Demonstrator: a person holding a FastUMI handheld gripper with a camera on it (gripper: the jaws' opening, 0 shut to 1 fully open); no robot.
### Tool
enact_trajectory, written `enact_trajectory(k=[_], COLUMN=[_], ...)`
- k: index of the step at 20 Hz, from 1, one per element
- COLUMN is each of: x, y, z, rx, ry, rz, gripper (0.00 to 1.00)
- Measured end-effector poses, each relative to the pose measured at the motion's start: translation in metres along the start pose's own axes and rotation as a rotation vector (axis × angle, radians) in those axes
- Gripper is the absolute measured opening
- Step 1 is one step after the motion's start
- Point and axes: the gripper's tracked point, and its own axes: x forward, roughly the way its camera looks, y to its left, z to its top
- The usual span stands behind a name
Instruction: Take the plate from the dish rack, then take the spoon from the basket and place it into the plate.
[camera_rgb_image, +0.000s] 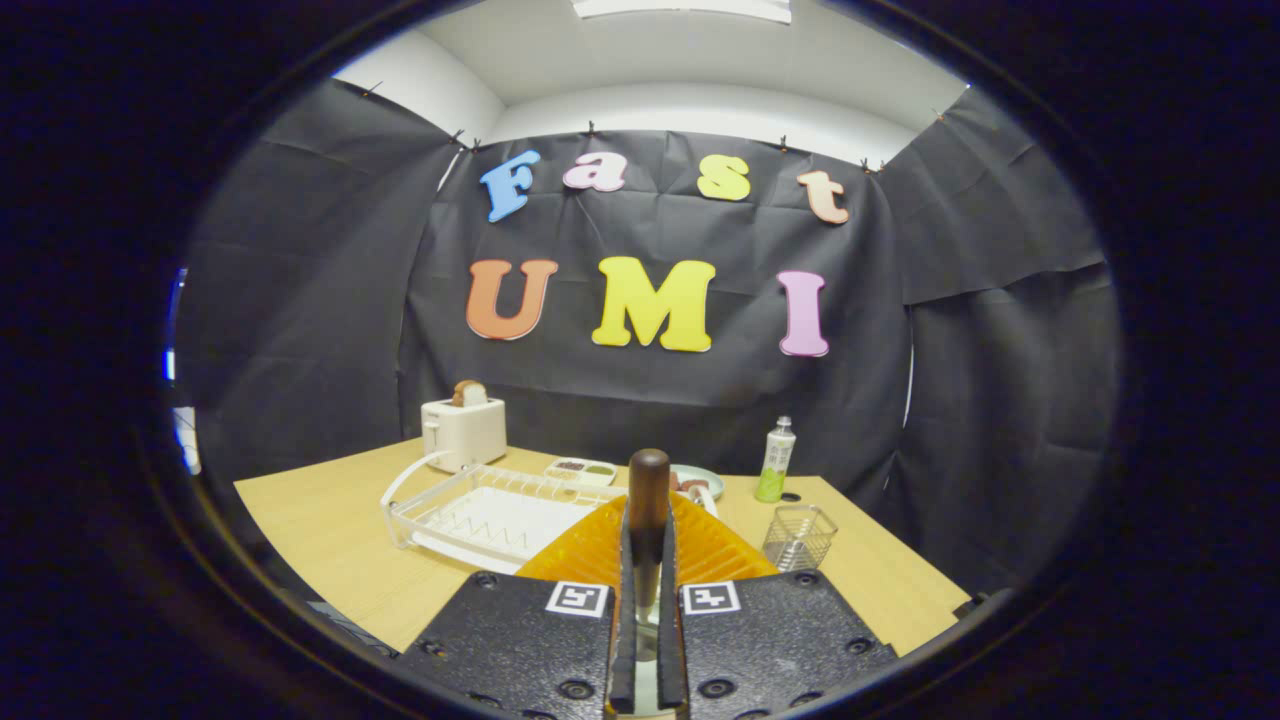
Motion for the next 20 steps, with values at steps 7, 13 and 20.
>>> enact_trajectory(k=[7,13,20], x=[0.002,0.004,-0.011], y=[0.028,0.016,-0.022], z=[-0.044,-0.07,-0.077], rx=[0.033,0.024,0.018], ry=[0.025,0.028,0.028], rz=[-0.043,-0.061,-0.087], gripper=[0.14,0.16,0.2])
